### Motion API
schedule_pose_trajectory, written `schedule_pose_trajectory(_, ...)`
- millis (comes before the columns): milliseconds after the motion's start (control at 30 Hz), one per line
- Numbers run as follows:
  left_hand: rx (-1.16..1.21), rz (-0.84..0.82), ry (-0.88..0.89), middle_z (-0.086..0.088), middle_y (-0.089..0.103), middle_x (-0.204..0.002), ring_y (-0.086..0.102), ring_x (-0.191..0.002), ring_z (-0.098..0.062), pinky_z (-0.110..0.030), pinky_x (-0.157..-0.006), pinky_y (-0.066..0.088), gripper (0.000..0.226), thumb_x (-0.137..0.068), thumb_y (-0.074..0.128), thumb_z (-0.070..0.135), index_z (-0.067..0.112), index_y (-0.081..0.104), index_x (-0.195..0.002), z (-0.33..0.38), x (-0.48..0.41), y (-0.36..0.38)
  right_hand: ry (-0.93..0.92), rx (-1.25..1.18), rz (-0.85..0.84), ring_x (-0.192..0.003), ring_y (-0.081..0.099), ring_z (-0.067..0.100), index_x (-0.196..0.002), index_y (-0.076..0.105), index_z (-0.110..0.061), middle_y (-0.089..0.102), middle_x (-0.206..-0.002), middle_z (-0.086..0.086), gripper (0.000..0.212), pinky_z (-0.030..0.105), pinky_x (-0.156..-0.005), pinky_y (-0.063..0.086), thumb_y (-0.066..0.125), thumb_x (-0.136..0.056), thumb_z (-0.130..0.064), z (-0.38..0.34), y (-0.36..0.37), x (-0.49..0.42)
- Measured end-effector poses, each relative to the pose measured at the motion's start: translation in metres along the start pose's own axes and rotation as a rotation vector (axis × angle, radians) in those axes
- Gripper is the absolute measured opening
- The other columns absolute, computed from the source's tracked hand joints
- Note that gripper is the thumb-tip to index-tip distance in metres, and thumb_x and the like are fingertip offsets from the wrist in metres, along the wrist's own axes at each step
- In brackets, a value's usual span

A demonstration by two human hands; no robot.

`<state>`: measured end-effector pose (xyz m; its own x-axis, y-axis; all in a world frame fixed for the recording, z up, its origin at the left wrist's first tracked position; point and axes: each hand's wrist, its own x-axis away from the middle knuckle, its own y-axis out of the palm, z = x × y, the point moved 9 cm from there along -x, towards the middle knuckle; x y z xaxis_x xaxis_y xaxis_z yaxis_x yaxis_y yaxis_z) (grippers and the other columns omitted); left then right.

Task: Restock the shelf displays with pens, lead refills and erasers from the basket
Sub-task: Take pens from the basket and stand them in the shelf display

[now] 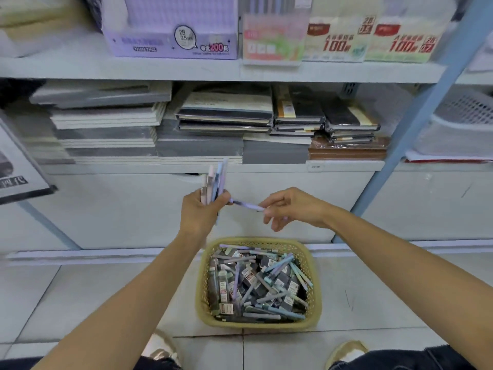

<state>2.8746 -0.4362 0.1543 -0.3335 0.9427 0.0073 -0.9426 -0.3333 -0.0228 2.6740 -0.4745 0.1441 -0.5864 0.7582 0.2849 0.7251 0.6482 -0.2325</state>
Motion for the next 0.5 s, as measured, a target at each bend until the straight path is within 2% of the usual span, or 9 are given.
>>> schedule_pose_trajectory(100,0.036,0.002,0.045,0.006,0.056,-0.049,0.032,-0.036,-0.008,-0.019,-0.038,0.029,0.017,-0.088,0.071,0.025,0.010,0.077,-0.083,0.036,-0.003,-0.005,-0.051,0.113,-0.052,-0.084,0.073,0.024,-0.109,0.067,-0.002,0.074,-0.096,0.015,0.020,0.029,-0.076,0.057,0.063,-0.093,-0.012,-0.029,0.010,0.006)
schedule_pose_trajectory(200,0.130,0.064,0.032,0.004,0.041,-0.043,0.029,-0.036,-0.009,-0.019,-0.036,0.029,0.025,-0.088,0.070,0.032,0.008,0.076,-0.093,0.063,-0.007,-0.012,-0.186,0.050,0.072,-0.085,0.073,0.026,-0.105,0.063,0.003,0.074,-0.095,0.017,0.019,0.028,-0.073,0.057,0.064,-0.092,-0.010,-0.067,0.000,0.012)
schedule_pose_trajectory(233,0.145,0.046,0.032,0.003,0.043,-0.045,0.029,-0.036,-0.009,-0.019,-0.037,0.029,0.025,-0.089,0.070,0.032,0.008,0.076,-0.094,0.072,-0.007,-0.009,-0.225,0.021,0.113,-0.085,0.073,0.027,-0.104,0.062,0.004,0.074,-0.093,0.018,0.019,0.029,-0.072,0.058,0.066,-0.090,-0.009,-0.079,-0.003,0.014)
schedule_pose_trajectory(300,0.171,-0.042,0.042,0.004,0.054,-0.049,0.030,-0.037,-0.009,-0.019,-0.037,0.029,0.023,-0.088,0.070,0.031,0.009,0.076,-0.092,0.088,-0.001,0.005,-0.278,-0.022,0.165,-0.083,0.073,0.028,-0.097,0.060,0.000,0.075,-0.089,0.017,0.017,0.029,-0.069,0.057,0.070,-0.087,-0.009,-0.100,-0.007,0.017)
schedule_pose_trajectory(433,0.190,-0.085,0.020,0.000,0.038,-0.041,0.030,-0.035,-0.012,-0.021,-0.037,0.029,0.022,-0.085,0.074,0.027,0.009,0.066,-0.076,0.110,0.006,0.024,-0.309,-0.030,0.174,-0.079,0.074,0.028,-0.088,0.058,-0.006,0.075,-0.082,0.016,0.020,0.030,-0.066,0.058,0.076,-0.081,-0.012,-0.131,-0.006,0.019)
schedule_pose_trajectory(500,0.195,-0.070,0.031,-0.001,0.038,-0.042,0.031,-0.035,-0.013,-0.021,-0.037,0.030,0.022,-0.084,0.076,0.024,0.010,0.063,-0.073,0.121,0.004,0.028,-0.323,-0.008,0.160,-0.079,0.074,0.030,-0.086,0.057,-0.007,0.074,-0.079,0.017,0.022,0.031,-0.065,0.058,0.078,-0.080,-0.013,-0.142,-0.005,0.020)
